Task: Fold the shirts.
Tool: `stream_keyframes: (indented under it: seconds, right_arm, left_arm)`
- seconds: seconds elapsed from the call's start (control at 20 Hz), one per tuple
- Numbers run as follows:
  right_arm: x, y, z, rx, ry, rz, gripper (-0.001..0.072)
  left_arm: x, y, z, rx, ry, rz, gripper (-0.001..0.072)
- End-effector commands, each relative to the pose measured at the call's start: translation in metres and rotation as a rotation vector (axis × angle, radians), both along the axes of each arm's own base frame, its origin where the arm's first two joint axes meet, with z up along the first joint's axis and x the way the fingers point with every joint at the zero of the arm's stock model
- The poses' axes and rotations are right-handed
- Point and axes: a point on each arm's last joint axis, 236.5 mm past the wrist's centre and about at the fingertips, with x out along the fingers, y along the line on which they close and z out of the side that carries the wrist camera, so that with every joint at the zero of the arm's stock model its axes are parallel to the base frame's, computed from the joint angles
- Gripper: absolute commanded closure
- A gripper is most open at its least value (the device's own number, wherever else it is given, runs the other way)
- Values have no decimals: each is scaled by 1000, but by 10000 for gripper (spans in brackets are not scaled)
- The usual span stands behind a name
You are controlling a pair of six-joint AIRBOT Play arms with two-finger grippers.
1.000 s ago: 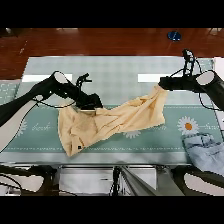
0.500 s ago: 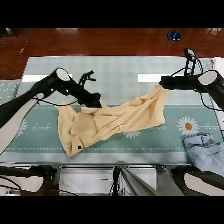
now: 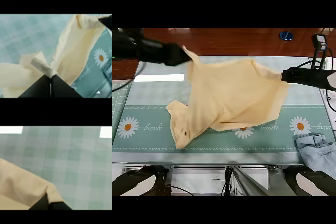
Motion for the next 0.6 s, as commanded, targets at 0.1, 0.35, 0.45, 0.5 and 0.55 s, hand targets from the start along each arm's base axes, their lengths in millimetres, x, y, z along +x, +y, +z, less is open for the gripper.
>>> stream_keyframes:
  seconds: [0.1, 0.35, 0.45, 0.5, 0.55]
  right_arm:
    - [-23, -1, 70, 45, -147, -44, 691]
    - [-59, 0, 192, 94, -408, -58, 691]
    - [-81, 2, 260, 109, -545, -52, 691]
    - [-94, 3, 293, 115, -611, -47, 691]
    - [-110, 4, 328, 116, -681, -37, 691]
  left_arm:
    - [-69, 15, 103, -70, -207, 37, 681]
    - [-119, 30, 150, -67, -359, 62, 682]
    - [-131, 39, 170, -47, -434, 88, 682]
    - [-137, 42, 183, -46, -475, 96, 682]
    - [-145, 44, 202, -60, -527, 100, 682]
